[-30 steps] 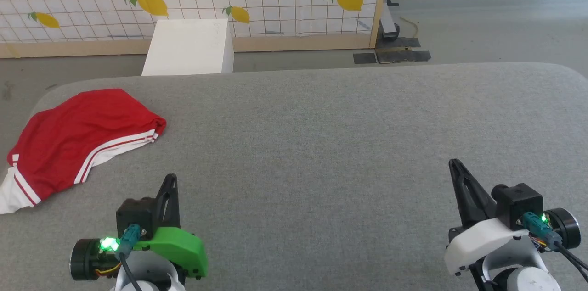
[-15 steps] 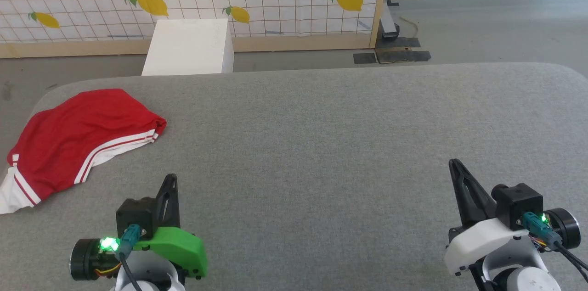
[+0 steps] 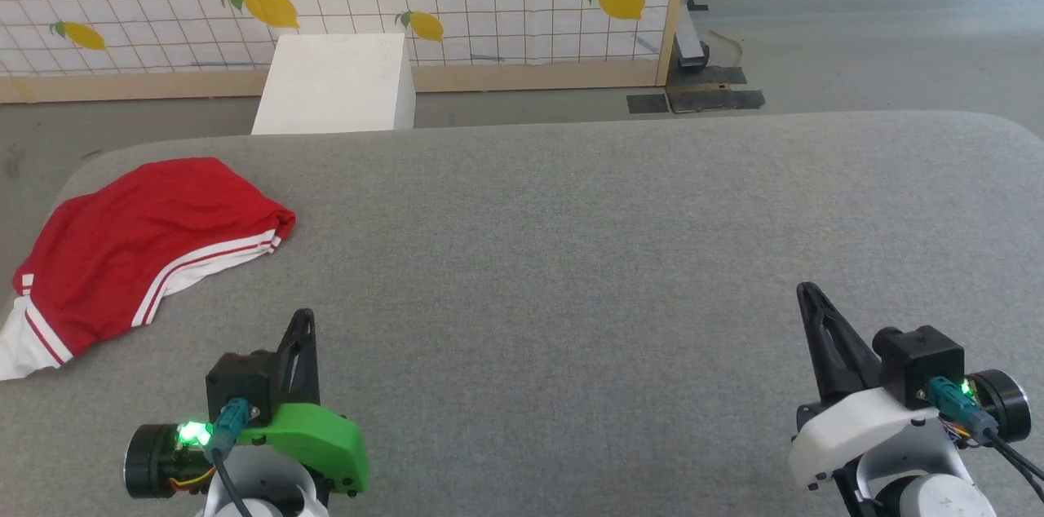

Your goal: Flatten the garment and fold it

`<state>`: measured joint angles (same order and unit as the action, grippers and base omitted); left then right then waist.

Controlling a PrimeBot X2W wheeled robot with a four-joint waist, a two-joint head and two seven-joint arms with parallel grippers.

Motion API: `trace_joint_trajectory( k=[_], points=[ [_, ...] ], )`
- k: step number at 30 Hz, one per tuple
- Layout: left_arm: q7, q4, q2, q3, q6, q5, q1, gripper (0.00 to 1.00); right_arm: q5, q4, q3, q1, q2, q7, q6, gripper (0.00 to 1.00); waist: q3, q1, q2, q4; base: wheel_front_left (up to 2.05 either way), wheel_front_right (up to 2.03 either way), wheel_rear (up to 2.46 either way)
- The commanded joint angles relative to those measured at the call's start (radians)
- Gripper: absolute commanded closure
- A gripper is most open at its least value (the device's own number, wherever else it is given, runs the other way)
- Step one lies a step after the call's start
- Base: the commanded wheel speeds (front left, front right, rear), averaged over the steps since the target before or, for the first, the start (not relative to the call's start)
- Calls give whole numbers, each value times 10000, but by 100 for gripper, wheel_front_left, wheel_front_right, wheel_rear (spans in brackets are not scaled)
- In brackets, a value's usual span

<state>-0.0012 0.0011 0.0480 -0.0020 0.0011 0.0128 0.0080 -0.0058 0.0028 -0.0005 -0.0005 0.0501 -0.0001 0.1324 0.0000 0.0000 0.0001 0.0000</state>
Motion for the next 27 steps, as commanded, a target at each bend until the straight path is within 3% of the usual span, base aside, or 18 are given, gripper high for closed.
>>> trace_joint_trajectory(
  k=[1,13,14,27],
  points=[
    [12,-11,22,20,-11,-128,-80,100,58,-28,5,5,1,1,-17,100,0,0,-1,0,0,0,0],
    [12,-11,22,20,-11,-128,-80,100,58,-28,5,5,1,1,-17,100,0,0,-1,0,0,0,0],
    [-1,0,0,1,0,1,0,0,3,0,-1,1,0,-1,0,0,0,0,-1,0,0,0,0],
    [-210,170,2,-167,16,187,-26,0,362,132,-131,120,0,-212,-1,0,7,0,-1,-15,0,0,0]
  ],
)
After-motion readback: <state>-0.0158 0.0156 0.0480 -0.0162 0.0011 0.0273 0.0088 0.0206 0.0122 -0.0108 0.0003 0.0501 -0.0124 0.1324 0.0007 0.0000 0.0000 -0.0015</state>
